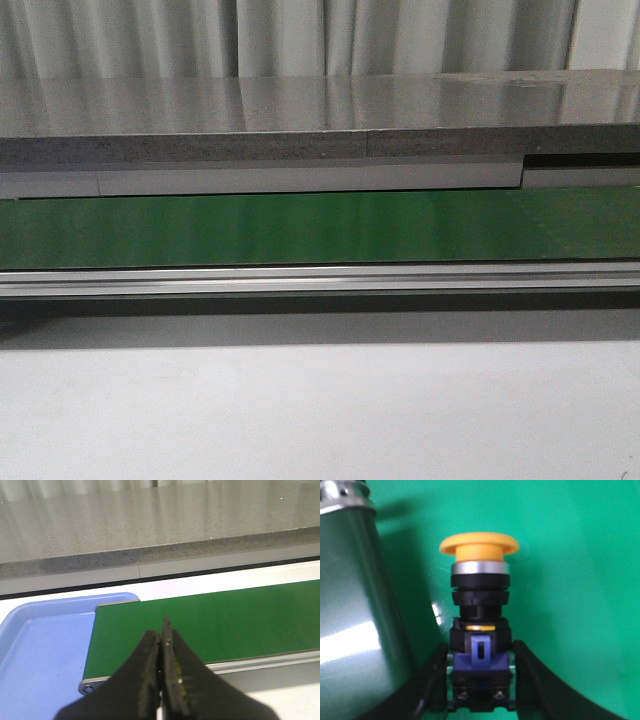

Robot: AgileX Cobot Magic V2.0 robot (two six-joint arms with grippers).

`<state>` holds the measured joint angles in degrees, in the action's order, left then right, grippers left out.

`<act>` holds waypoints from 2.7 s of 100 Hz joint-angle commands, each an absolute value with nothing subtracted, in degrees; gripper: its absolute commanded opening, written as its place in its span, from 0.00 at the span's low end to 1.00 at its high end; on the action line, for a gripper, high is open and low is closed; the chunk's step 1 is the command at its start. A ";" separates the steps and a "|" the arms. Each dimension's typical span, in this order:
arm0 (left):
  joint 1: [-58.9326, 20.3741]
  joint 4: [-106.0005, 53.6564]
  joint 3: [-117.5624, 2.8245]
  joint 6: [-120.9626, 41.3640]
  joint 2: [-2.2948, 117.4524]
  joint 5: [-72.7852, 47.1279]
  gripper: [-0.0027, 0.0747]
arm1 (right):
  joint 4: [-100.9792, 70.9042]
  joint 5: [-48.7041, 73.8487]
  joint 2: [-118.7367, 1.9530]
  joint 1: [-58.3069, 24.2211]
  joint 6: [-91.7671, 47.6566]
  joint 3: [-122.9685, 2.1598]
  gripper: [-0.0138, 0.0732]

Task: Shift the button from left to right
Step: 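Close the right gripper on the switch and lift it off the belt, then carry the switch past the belt end and set it on the green mat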

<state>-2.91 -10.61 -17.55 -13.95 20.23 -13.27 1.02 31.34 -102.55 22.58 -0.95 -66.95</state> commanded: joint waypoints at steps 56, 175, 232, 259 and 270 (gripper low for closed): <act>-3.29 -11.33 -19.29 -13.87 20.54 -8.93 0.01 | 1.93 27.31 -101.90 23.00 -1.60 -68.68 0.72; -3.29 -11.33 -19.29 -13.87 20.54 -8.93 0.01 | -2.57 6.12 -63.69 -1.55 -1.60 -48.50 0.72; -3.29 -11.33 -19.29 -13.87 20.54 -8.93 0.01 | -2.84 8.71 -32.09 -3.47 -1.60 -27.52 0.72; -3.29 -11.33 -19.29 -13.87 20.54 -8.93 0.01 | -3.10 11.01 -26.05 -3.30 -1.60 -26.80 0.56; -3.29 -11.33 -19.29 -13.87 20.54 -8.93 0.01 | -3.10 12.16 -26.20 -3.30 -1.60 -26.80 0.41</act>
<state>-2.91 -10.61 -17.55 -13.95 20.23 -13.27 -2.99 15.32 -26.08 -3.31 -1.18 -25.39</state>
